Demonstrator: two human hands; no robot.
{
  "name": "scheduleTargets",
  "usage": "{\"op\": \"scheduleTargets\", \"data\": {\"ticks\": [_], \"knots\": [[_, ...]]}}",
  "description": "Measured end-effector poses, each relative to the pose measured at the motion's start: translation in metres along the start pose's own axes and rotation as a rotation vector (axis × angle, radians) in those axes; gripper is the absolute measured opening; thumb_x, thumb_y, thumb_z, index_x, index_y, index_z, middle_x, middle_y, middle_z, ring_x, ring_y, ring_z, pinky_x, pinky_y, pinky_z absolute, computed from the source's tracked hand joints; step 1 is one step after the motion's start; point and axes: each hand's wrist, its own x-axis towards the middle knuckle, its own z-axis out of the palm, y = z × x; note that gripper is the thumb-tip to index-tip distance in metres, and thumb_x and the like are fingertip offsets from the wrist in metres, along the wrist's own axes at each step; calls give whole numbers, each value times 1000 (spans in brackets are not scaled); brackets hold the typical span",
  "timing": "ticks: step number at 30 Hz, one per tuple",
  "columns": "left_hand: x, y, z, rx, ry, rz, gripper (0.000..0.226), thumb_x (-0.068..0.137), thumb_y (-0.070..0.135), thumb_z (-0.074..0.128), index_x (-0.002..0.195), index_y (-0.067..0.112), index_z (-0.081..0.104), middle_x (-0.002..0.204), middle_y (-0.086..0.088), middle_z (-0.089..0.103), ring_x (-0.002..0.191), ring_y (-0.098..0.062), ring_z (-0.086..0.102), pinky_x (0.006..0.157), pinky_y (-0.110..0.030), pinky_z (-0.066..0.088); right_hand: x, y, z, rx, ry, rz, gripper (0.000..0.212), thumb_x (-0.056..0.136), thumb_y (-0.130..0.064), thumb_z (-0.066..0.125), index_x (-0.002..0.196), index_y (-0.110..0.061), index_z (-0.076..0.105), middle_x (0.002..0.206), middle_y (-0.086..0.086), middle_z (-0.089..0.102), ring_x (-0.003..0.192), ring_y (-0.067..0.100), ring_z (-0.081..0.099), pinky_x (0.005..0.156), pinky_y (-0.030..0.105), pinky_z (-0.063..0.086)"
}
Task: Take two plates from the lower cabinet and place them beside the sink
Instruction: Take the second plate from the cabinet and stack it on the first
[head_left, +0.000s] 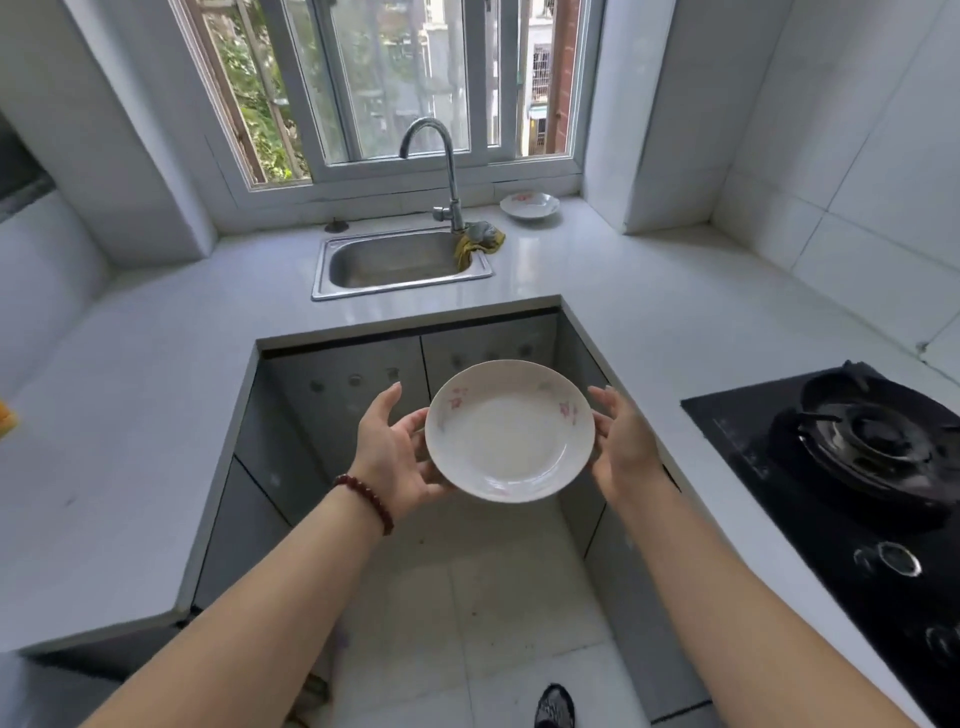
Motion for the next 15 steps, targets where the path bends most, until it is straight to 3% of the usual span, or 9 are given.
{"op": "scheduleTargets", "data": {"ticks": [2, 6, 9, 13, 15], "knots": [[34, 21, 8, 9, -4, -13, 67, 81, 62, 39, 128, 15, 50, 124, -6, 60, 112, -36, 56, 95, -60, 42, 33, -10, 13, 8, 5, 13, 21, 95, -29, 42, 104, -18, 57, 96, 5, 63, 83, 18, 59, 71, 32, 46], [104, 62, 32, 25, -22, -17, 68, 82, 62, 39, 131, 15, 47, 124, -5, 58, 114, -37, 54, 96, -62, 39, 109, -31, 34, 13, 22, 8, 18, 94, -28, 42, 93, -19, 59, 94, 3, 63, 82, 17, 58, 67, 30, 43], [157, 92, 56, 22, -30, -4, 65, 83, 60, 39, 129, 15, 47, 124, -6, 57, 114, -38, 53, 93, -61, 42, 169, -53, 49, 20, 25, 0, 22, 92, -28, 45, 104, -17, 59, 102, 5, 64, 84, 18, 57, 66, 30, 42], [220, 130, 94, 23, -18, -6, 62, 83, 58, 40, 127, 15, 50, 126, -10, 56, 112, -38, 54, 89, -58, 45, 236, -88, 65, -45, 6, -62, 25, 92, -23, 45, 73, -11, 58, 76, 4, 55, 67, 17, 49, 60, 29, 36], [249, 146, 110, 21, -7, 7, 61, 83, 56, 41, 126, 14, 51, 126, -11, 56, 111, -37, 55, 89, -57, 46, 268, -102, 73, -68, 3, -94, 29, 93, -21, 43, 76, -2, 56, 79, 6, 55, 71, 18, 49, 63, 30, 38]]}}
